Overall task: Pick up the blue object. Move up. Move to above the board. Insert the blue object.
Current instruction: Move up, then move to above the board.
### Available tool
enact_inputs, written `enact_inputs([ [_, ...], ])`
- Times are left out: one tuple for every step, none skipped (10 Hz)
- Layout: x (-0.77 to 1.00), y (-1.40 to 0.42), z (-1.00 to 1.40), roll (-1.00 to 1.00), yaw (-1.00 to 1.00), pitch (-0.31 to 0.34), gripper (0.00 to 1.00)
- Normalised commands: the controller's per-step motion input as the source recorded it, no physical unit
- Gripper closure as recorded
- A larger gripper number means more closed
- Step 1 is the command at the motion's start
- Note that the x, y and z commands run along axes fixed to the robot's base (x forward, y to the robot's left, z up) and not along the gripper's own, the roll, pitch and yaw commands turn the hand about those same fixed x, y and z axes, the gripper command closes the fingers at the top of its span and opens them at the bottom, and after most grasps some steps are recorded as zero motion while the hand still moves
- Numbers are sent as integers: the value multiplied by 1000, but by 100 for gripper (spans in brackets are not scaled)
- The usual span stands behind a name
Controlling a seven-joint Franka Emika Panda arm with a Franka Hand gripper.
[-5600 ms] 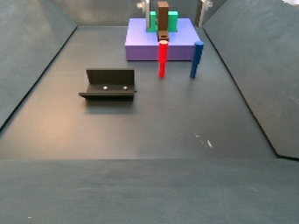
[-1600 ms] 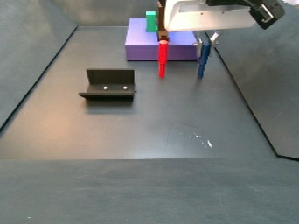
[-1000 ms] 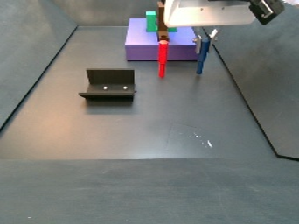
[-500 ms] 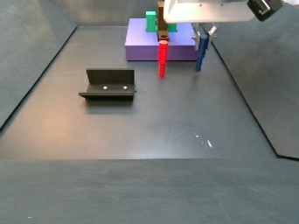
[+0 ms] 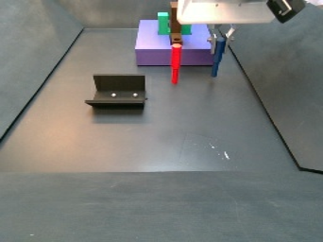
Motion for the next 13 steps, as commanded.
enact_inputs([
  [-71,-72,722,4,-54,59,100],
  [-65,-46,510,-1,-33,54,100],
  [-18,-20,241,-12,-16,24,100],
  [0,0,1400,0,0,0,100],
  [-11,7,1400,2,7,23,100],
  [-61,3,1400,-12,1,13,100],
  [-41,1,1400,-20,-1,8,100],
  [53,-4,976,-15,-6,69,100],
  [72,-8,647,-11,-7,110,100],
  [56,-9,394,-11,-5,103,100],
  [30,-6,240,-12,-5,74,100],
  [929,-1400,346,-37,70,117,100],
  [927,-1400,318,-17,67,124,100],
])
